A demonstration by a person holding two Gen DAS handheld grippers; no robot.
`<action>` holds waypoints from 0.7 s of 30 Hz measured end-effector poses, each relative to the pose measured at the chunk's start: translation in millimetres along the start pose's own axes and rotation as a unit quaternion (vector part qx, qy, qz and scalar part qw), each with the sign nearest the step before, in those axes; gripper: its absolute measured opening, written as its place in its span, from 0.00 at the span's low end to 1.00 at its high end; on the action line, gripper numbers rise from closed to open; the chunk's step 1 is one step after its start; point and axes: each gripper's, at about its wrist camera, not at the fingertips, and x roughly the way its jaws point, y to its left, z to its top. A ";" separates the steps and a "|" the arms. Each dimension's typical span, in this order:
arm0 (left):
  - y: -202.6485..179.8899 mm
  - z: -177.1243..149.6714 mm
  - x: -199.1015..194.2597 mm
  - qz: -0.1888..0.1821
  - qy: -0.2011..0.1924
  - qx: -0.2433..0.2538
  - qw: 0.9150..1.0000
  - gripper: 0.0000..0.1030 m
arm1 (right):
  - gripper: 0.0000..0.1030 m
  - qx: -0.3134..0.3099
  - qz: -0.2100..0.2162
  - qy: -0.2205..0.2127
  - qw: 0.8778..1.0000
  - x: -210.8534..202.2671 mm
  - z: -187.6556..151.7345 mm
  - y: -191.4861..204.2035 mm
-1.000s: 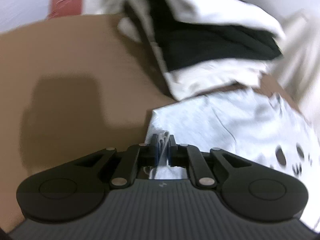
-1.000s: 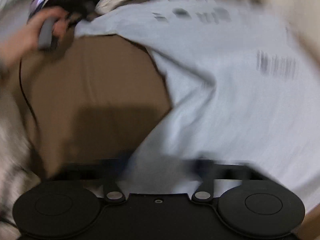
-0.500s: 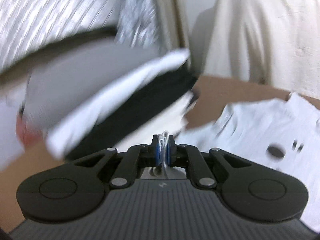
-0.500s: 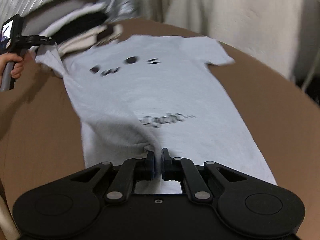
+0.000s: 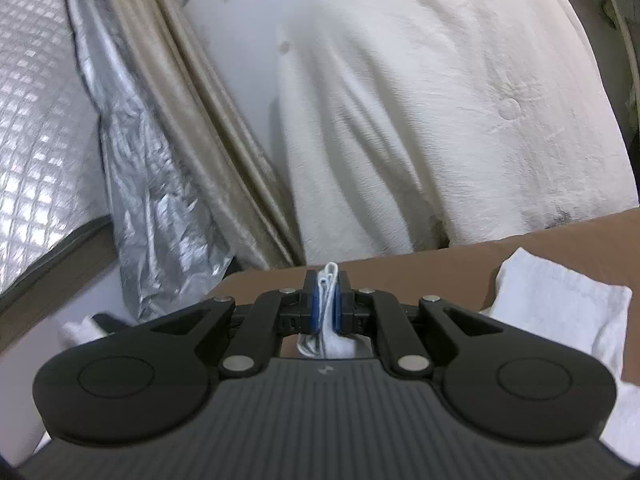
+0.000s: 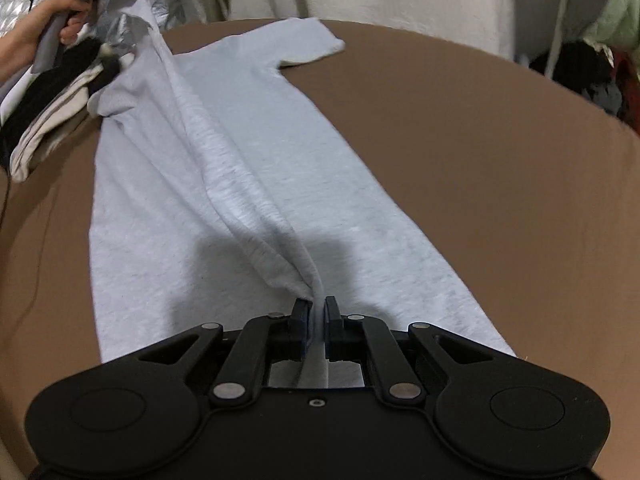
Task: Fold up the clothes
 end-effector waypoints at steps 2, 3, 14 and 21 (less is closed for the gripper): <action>-17.8 3.5 11.8 0.004 -0.007 0.007 1.000 0.06 | 0.07 0.009 0.002 0.002 1.000 6.3 0.0 -3.9; -23.9 4.2 16.7 0.006 -0.012 0.005 1.000 0.06 | 0.07 0.012 0.002 0.004 1.000 10.4 0.4 -4.9; -97.8 5.6 66.5 0.032 -0.024 0.018 0.999 0.06 | 0.15 0.059 -0.059 0.001 0.996 17.5 20.8 -25.6; -111.3 -10.1 89.6 0.014 0.047 0.016 0.999 0.36 | 0.18 0.157 0.008 -0.011 0.987 26.1 18.0 -59.6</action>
